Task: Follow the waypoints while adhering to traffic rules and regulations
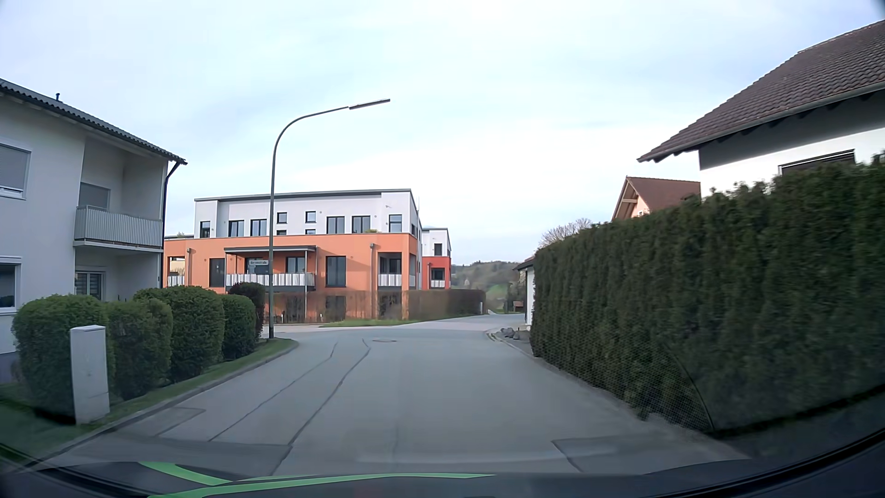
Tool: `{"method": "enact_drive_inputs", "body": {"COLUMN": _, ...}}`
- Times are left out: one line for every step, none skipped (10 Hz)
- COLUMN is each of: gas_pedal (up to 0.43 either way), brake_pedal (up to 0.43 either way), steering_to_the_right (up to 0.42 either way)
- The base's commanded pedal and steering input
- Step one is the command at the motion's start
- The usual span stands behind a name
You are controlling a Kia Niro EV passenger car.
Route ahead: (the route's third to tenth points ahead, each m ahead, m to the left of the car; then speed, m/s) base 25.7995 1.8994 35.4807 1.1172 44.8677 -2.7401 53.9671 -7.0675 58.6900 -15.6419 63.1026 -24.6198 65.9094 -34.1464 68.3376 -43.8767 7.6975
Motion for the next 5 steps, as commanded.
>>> {"method": "enact_drive_inputs", "body": {"gas_pedal": 0.130, "brake_pedal": 0.000, "steering_to_the_right": -0.040}}
{"method": "enact_drive_inputs", "body": {"gas_pedal": 0.130, "brake_pedal": 0.000, "steering_to_the_right": -0.027}}
{"method": "enact_drive_inputs", "body": {"gas_pedal": 0.130, "brake_pedal": 0.000, "steering_to_the_right": -0.023}}
{"method": "enact_drive_inputs", "body": {"gas_pedal": 0.130, "brake_pedal": 0.000, "steering_to_the_right": -0.022}}
{"method": "enact_drive_inputs", "body": {"gas_pedal": 0.130, "brake_pedal": 0.000, "steering_to_the_right": -0.019}}
